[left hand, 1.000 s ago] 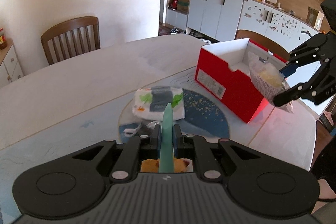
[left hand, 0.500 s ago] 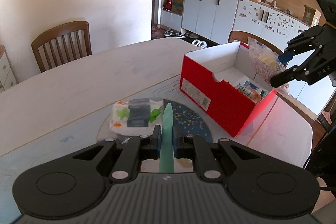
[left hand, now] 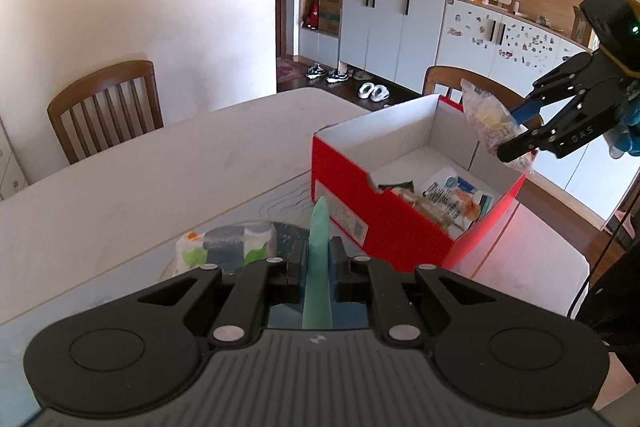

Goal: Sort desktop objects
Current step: 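Lift both held items and carry them over the red shoebox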

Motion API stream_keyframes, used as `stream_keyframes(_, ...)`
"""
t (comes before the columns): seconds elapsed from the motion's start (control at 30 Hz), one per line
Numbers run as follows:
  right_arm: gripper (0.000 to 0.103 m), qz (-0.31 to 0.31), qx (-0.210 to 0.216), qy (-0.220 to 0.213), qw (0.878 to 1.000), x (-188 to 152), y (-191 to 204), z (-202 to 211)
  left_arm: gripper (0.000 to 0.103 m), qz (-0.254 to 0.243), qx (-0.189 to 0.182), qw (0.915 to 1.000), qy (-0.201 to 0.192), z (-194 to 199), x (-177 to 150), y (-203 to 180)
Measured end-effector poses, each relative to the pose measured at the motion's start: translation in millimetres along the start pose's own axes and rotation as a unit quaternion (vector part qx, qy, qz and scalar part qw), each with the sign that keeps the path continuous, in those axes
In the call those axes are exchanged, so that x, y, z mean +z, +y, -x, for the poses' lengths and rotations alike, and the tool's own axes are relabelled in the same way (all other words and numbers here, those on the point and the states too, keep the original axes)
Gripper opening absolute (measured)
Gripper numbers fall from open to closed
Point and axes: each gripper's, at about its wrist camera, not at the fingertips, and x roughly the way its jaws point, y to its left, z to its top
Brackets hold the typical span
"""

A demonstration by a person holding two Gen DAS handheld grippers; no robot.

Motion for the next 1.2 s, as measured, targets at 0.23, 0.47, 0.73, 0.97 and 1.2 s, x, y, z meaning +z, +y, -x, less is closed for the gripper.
stream_keyframes(0.23, 0.050, 0.004, -0.006, 0.010, 1.000, -7.7, -26.9, -5.8, 0.010, -0.007, -0.006, 1.0000, -0.004, -7.2, 18.6, -17.3)
stream_keyframes(0.47, 0.050, 0.008, -0.006, 0.019, 1.000, -15.2, -43.8, -11.9, 0.010, -0.031, -0.027, 0.9991, -0.009, -23.0, 40.8, -44.0)
stream_keyframes(0.73, 0.050, 0.007, -0.013, 0.035, 0.999, -20.6, -61.3, -27.6, 0.010, -0.057, -0.055, 0.9969, -0.003, -50.6, 61.8, -76.2)
stream_keyframes(0.97, 0.050, 0.010, -0.009, 0.038, 0.999, -18.8, -68.6, -40.2, 0.010, -0.074, -0.079, 0.9940, 0.009, -79.2, 73.3, -102.8)
stream_keyframes(1.2, 0.050, 0.016, -0.017, 0.049, 0.999, -15.3, -79.8, -57.7, 0.010, -0.088, -0.104, 0.9902, 0.029, -110.7, 82.2, -125.9)
